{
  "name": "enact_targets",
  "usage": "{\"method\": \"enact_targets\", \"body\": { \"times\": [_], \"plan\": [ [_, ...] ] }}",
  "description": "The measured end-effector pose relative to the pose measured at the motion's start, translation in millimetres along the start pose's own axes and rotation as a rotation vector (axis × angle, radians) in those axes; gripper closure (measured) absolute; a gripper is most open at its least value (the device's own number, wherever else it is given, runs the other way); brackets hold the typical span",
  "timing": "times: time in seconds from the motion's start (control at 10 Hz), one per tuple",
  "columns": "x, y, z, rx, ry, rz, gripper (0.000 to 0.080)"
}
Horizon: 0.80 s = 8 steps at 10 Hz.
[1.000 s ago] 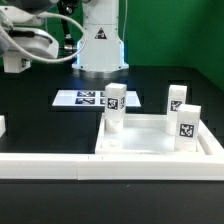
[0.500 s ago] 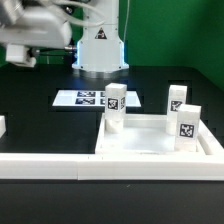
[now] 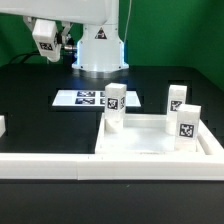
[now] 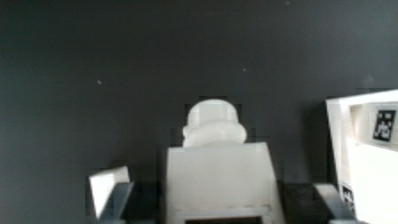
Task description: Assemble square table
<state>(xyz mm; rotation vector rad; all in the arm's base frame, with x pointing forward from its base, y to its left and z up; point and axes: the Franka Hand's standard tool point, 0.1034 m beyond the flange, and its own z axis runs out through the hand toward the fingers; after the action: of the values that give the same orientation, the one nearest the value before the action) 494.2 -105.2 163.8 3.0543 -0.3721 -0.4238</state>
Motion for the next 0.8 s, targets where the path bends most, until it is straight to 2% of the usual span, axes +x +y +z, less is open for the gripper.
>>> {"method": "enact_targets", "body": {
  "times": [0.2,0.3,0.4,0.5,0.6,0.7,0.8],
  "plan": [
    [10.3,-8.4,0.5,0.021,0.173,0.019,0.0509],
    [20.7,-27.9,0.1,0.035,0.286,0.083,0.0509],
    [32.6,-55.9,-9.2,0.054,0.391,0.119,0.0509],
    [42.5,-81.0,-22.1,0.078,0.437,0.184,0.0509],
    [58.8,-95.7,-37.8,0.088,0.518,0.172,0.0509],
    [59.2,-94.9,-33.3,0.101,0.61,0.166,0.0509],
    [55.1,-97.7,-26.1,0.107,0.65,0.163,0.0509]
  ]
}}
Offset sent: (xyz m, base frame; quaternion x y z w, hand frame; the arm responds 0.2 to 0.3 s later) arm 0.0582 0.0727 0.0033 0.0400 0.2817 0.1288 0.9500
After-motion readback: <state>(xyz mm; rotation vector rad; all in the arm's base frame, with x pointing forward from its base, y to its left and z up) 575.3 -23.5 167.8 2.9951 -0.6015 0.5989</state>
